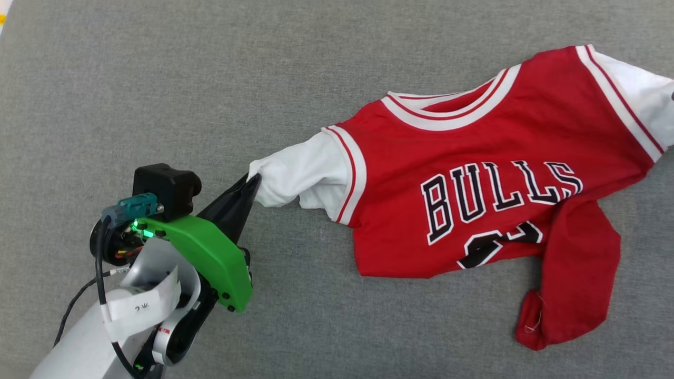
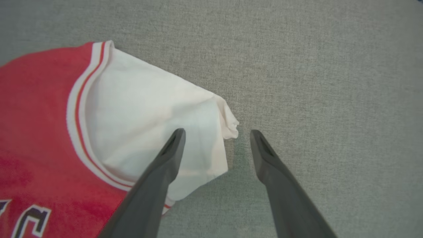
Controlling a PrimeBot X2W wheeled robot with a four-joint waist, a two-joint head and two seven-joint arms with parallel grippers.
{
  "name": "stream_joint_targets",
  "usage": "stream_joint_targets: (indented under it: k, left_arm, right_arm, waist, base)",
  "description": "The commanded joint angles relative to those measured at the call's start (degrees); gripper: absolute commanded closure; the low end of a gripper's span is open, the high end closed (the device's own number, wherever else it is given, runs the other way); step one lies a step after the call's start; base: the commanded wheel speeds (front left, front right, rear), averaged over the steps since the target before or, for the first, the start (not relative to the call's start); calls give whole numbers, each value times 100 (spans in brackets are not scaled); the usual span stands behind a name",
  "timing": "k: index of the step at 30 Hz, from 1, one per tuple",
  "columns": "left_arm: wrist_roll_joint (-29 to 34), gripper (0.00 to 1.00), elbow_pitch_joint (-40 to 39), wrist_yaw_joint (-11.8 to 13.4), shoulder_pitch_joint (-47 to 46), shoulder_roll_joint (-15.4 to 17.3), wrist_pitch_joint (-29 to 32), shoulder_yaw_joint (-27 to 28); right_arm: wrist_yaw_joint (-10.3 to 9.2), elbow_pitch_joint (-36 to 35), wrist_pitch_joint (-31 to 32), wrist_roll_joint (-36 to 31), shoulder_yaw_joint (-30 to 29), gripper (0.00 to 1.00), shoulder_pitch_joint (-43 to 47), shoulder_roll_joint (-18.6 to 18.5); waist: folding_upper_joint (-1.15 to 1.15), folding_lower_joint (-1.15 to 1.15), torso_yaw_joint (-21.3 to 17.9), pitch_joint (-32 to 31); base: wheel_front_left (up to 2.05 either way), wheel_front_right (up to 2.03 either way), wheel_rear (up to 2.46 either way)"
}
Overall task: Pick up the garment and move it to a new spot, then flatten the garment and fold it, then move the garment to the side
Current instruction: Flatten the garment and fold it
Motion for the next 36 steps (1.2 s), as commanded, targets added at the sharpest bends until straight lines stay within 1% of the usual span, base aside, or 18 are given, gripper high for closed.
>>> stream_joint_targets:
  k: [1,6,8,14,15,16,17,20,22,24,28,36]
  left_arm:
    - [91,100,-31,-49,-115,-60,-57,-13]
    - [124,100,-65,-88,-206,-112,-101,-59]
    - [136,100,-71,-102,-235,-128,-118,-75]
    - [146,100,-20,-106,-269,-144,-196,-58]
    - [141,100,0,-104,-266,-146,-205,-53]
    - [140,100,17,-102,-263,-142,-211,-50]
    - [139,100,37,-100,-260,-139,-219,-46]
    - [134,100,86,-90,-257,-129,-237,-29]
    - [121,100,127,-83,-250,-126,-249,-15]
    - [111,100,178,-75,-237,-118,-268,4]
    - [88,100,286,-66,-207,-128,-397,73]
    - [19,100,463,-67,-138,12,-460,216]
  right_arm:
    - [-4,140,-12,-72,-6,0,-146,-46]
    - [-4,605,-70,-234,61,0,-331,-108]
    - [-4,735,-84,-282,225,0,-310,-166]
    - [-4,944,85,104,782,0,-8,-311]
    - [-4,976,167,207,846,16,51,-329]
    - [-4,989,222,293,889,76,91,-343]
    - [-4,996,256,378,917,100,138,-366]
    - [-4,982,192,469,926,100,202,-463]
    - [-4,991,25,470,862,100,196,-498]
    - [-4,996,-194,460,806,100,174,-502]
    - [-4,1040,-911,564,513,100,60,-378]
    - [-4,1089,-1804,642,733,100,118,-586]
  waist:
    - [0,-1,246,254]
    - [0,-1,329,387]
    - [0,-1,351,419]
    - [0,-1,385,458]
    - [0,-1,386,456]
    - [0,-1,386,451]
    - [0,-1,384,442]
    - [0,-1,371,401]
    - [0,-1,354,344]
    - [0,-1,329,261]
    - [0,-1,260,18]
    - [0,-1,38,-726]
  base:
    - [0,0,0]
    - [0,0,0]
    - [0,0,0]
    - [0,0,0]
    - [0,0,0]
    - [0,0,0]
    - [0,0,0]
    - [0,0,0]
    - [0,0,0]
    - [0,0,0]
    - [0,0,0]
    - [0,0,0]
